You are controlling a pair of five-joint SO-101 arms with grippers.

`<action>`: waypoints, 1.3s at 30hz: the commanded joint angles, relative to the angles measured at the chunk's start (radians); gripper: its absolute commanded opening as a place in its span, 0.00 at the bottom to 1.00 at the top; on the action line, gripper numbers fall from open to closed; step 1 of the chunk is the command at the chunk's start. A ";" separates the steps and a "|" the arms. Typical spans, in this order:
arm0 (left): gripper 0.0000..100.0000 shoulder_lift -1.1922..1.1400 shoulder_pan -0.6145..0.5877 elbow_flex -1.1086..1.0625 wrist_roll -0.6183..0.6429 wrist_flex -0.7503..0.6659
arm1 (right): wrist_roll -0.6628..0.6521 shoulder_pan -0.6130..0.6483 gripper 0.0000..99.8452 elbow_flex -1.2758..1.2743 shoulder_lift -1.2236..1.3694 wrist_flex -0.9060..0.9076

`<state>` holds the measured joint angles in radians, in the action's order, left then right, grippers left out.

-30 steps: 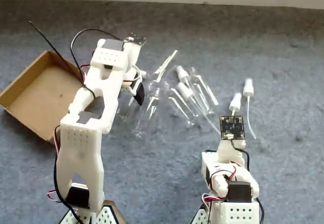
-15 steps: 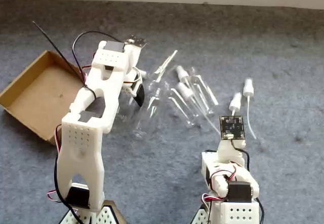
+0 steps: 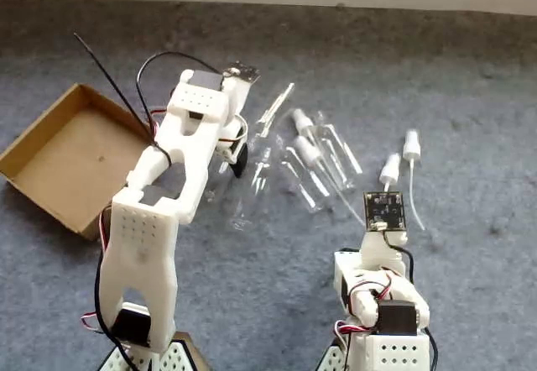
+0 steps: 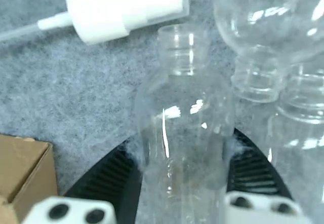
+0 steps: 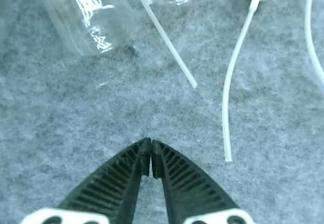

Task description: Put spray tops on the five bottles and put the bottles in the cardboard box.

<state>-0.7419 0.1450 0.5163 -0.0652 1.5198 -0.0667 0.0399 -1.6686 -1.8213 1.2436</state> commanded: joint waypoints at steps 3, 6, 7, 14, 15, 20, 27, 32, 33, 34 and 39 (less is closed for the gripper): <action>0.09 0.120 0.025 0.068 0.005 0.083 | -0.009 0.005 0.00 -0.147 -0.007 0.002; 0.09 0.206 0.045 0.074 0.006 0.164 | -0.009 0.005 0.00 -0.147 -0.007 0.002; 0.09 0.239 0.054 0.074 0.006 0.190 | -0.009 0.005 0.00 -0.147 -0.007 0.002; 0.09 0.469 0.113 0.070 0.006 0.226 | -0.009 0.005 0.00 -0.147 -0.007 0.002; 0.09 0.503 0.120 0.068 0.006 0.227 | -0.009 0.005 0.00 -0.147 -0.007 0.002; 0.09 0.708 0.180 0.002 0.008 0.230 | -0.009 0.005 0.00 -0.147 -0.007 0.002; 0.09 1.110 0.338 -0.358 0.003 0.226 | -0.009 0.005 0.00 -0.147 -0.007 0.002; 0.09 1.334 0.348 -0.562 0.002 0.110 | -0.009 0.005 0.00 -0.147 -0.007 0.002; 0.09 1.376 0.348 -0.610 0.002 0.081 | -0.009 0.005 0.00 -0.147 -0.007 0.002; 0.09 1.414 0.348 -0.653 0.002 0.052 | -0.009 0.005 0.00 -0.147 -0.007 0.002; 0.09 1.601 0.348 -0.898 0.002 -0.126 | -0.009 0.005 0.00 -0.147 -0.007 0.002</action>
<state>0.7050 0.4795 -0.2355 -0.0667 1.5336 -0.0667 0.0399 -1.6686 -1.8213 1.2436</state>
